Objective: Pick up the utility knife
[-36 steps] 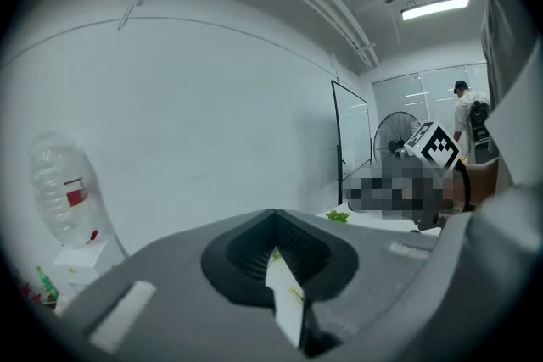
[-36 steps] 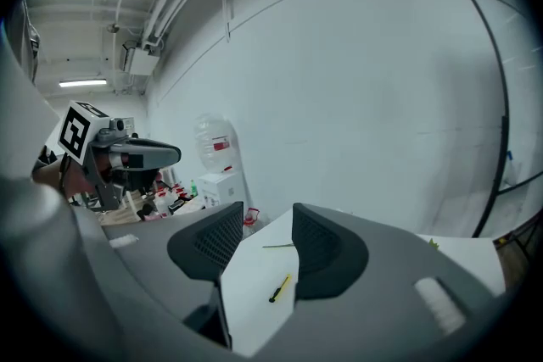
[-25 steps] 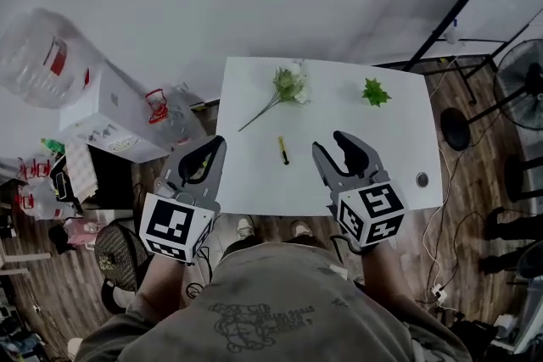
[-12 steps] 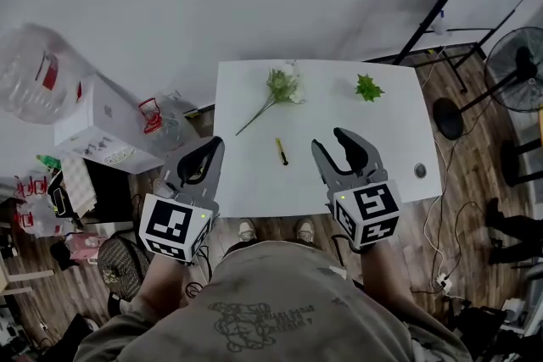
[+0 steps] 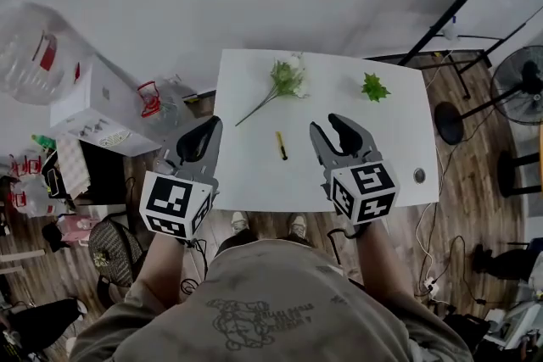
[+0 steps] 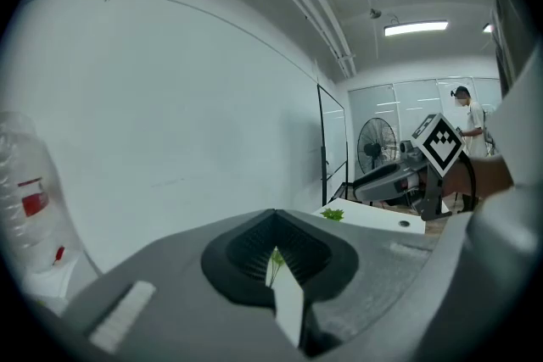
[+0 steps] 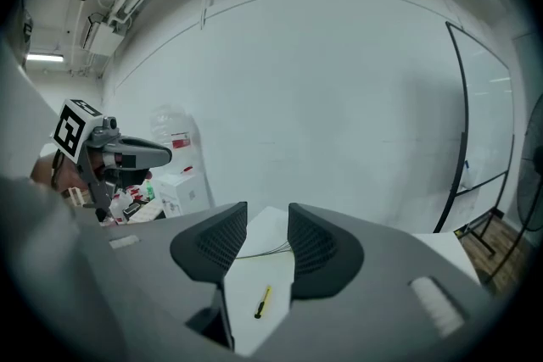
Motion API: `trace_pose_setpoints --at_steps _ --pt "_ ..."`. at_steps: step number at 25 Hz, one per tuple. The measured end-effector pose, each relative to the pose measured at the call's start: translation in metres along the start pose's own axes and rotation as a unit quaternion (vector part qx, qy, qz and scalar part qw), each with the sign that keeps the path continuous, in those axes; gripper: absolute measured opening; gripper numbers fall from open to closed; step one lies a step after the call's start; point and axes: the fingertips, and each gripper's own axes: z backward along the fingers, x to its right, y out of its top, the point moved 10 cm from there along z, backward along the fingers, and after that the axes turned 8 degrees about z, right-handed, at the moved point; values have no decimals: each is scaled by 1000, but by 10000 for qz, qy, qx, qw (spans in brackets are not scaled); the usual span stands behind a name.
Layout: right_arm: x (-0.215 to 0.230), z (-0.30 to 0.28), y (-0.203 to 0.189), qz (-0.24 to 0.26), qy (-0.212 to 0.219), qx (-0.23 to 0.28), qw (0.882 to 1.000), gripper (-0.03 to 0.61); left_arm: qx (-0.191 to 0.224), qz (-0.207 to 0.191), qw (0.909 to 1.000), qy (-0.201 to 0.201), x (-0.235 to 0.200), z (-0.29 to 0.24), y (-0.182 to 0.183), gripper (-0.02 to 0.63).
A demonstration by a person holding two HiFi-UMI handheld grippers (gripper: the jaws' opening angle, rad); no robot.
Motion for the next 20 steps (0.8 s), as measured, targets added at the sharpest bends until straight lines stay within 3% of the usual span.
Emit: trace_pose_setpoints --at_steps 10,20 --pt "-13 -74 -57 -239 294 -967 9946 173 -692 255 9973 -31 -31 -23 -46 0" --pt "-27 -130 -135 -339 599 -2035 9767 175 -1289 779 9886 -54 -52 -51 -111 0"
